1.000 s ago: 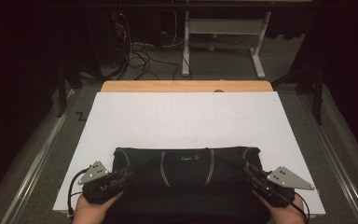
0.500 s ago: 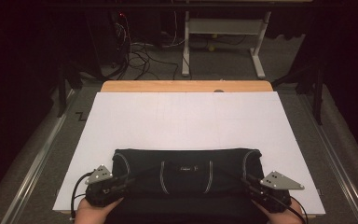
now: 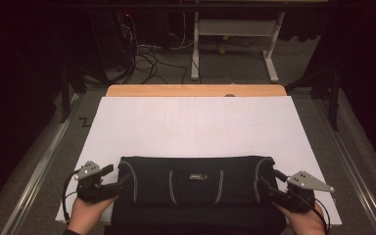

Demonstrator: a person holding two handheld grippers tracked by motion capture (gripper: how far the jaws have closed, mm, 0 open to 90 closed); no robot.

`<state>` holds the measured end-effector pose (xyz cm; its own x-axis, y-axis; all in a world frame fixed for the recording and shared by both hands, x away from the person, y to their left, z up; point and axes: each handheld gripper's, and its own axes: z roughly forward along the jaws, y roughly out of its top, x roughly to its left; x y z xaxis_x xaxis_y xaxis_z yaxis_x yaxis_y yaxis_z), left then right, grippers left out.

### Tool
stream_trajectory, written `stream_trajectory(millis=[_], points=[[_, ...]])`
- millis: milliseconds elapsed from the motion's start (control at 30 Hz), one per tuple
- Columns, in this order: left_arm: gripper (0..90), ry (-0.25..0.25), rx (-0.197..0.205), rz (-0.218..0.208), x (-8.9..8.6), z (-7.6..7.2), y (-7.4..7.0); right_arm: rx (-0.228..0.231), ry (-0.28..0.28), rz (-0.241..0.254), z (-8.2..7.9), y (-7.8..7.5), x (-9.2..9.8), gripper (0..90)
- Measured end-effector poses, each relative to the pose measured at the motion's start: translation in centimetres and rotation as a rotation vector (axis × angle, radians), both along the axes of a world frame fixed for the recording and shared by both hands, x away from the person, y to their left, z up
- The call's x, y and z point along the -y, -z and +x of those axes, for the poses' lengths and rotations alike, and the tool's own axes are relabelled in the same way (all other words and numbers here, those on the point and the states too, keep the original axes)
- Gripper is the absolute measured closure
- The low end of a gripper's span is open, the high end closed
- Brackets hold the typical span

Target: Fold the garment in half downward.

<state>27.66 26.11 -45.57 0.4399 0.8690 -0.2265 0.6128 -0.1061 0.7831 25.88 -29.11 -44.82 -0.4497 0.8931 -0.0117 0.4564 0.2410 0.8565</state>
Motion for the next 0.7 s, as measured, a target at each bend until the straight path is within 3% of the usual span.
stream_trajectory(millis=[100,167,233,333,400,433,533,600,700], points=[[15.3,-0.043,-0.049,-0.016,-0.5,2.5,0.5,-0.003,0.083,0.004,2.5,-0.3,0.6,40.9],[14.5,-0.067,-0.084,0.009,-0.3,4.0,1.0,-0.02,0.127,0.02,4.4,-0.5,0.8,38.8],[14.0,-0.087,-0.124,0.029,0.1,5.1,1.6,-0.065,0.163,0.036,6.4,-0.2,0.7,35.8],[16.0,-0.07,-0.18,0.086,0.9,5.6,2.4,-0.152,0.215,-0.003,8.5,1.0,0.5,33.8],[20.5,-0.036,-0.172,0.133,1.4,5.1,2.2,-0.22,0.2,-0.032,8.9,2.0,0.3,31.3],[24.4,-0.016,-0.174,0.131,1.5,4.9,2.2,-0.217,0.187,-0.048,8.7,2.3,0.2,31.7],[33.8,0.004,-0.161,0.131,1.8,4.6,2.3,-0.242,0.175,-0.025,8.2,2.0,0.5,35.8],[42.7,0.018,-0.161,0.116,1.9,4.4,2.3,-0.244,0.152,-0.016,7.8,2.1,0.5,41.5],[55.5,0.037,-0.159,0.089,2.3,4.2,2.5,-0.258,0.101,0.018,7.3,2.0,0.4,63.5]])
